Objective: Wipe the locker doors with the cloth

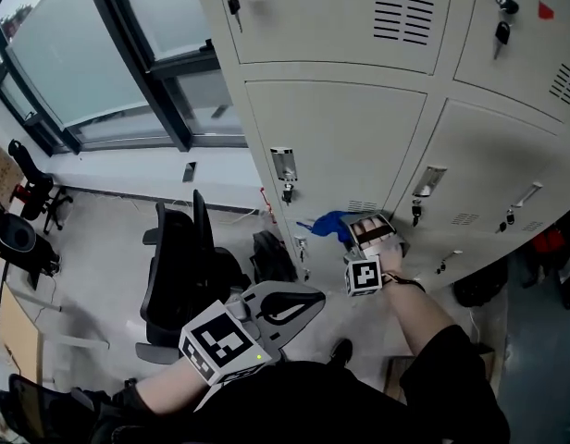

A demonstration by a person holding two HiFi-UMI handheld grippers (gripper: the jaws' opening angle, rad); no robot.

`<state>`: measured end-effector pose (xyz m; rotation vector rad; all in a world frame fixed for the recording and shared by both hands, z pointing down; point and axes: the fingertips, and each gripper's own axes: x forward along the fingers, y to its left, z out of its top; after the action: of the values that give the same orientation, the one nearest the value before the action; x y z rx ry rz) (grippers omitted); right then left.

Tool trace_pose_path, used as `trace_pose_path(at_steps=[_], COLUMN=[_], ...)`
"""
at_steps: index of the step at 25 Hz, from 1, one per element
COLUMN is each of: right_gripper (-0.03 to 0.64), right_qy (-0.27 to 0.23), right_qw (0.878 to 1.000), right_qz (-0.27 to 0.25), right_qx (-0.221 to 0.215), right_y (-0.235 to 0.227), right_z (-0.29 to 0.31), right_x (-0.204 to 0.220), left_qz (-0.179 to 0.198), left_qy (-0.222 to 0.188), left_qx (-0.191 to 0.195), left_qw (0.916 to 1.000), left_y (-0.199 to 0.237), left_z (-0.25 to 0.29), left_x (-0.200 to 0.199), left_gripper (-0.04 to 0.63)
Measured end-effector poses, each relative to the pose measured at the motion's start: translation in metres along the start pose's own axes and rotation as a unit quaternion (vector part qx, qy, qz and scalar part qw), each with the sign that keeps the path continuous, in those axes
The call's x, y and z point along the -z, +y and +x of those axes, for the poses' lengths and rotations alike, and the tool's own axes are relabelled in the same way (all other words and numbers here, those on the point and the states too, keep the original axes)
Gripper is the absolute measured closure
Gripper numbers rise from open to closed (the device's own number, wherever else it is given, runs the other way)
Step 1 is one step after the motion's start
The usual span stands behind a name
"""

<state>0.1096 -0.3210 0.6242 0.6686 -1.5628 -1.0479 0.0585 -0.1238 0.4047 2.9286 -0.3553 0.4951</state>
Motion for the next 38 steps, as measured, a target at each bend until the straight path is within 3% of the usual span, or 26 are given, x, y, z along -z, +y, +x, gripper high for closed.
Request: trace_pose_path(at_steps=[12, 17, 25, 31, 34, 38], right_gripper=[0.515, 0.514, 0.515, 0.515, 0.514, 0.514], right_qy=[0.083, 0.093, 0.120, 0.124, 0.098, 0.025], right_qw=[0.996, 0.994, 0.972, 0.939, 0.912, 0.873], right_qz=[0.024, 0.057, 0.194, 0.314, 0.391, 0.479], right_qx=[0.013, 0.021, 0.051, 0.068, 0.078, 0.083], right_y=[0.005, -0.002, -0.019, -0.033, -0.040, -0.048], right_z=[-0.046, -0.068, -0.140, -0.205, -0.228, -0.253], right_x=[0.069, 0.053, -0.004, -0.039, -0.050, -0.062], left_qz=[0.030, 0.042, 0.049, 0.040, 0.039, 0.041], left_qy=[-0.002, -0.020, -0.061, -0.085, -0.087, -0.088], left_qx=[0.057, 0.069, 0.104, 0.153, 0.160, 0.140], left_qw=[0.9979, 0.9965, 0.9915, 0.9838, 0.9825, 0.9854], left_y=[-0.030, -0.036, -0.042, -0.058, -0.062, -0.069], left_z=[0.027, 0.010, -0.031, -0.045, -0.047, -0.041], left_x=[-0.014, -0.017, -0.009, 0.003, 0.009, 0.009], left_gripper=[0.588, 0.588, 0.588, 0.588, 0.588, 0.588])
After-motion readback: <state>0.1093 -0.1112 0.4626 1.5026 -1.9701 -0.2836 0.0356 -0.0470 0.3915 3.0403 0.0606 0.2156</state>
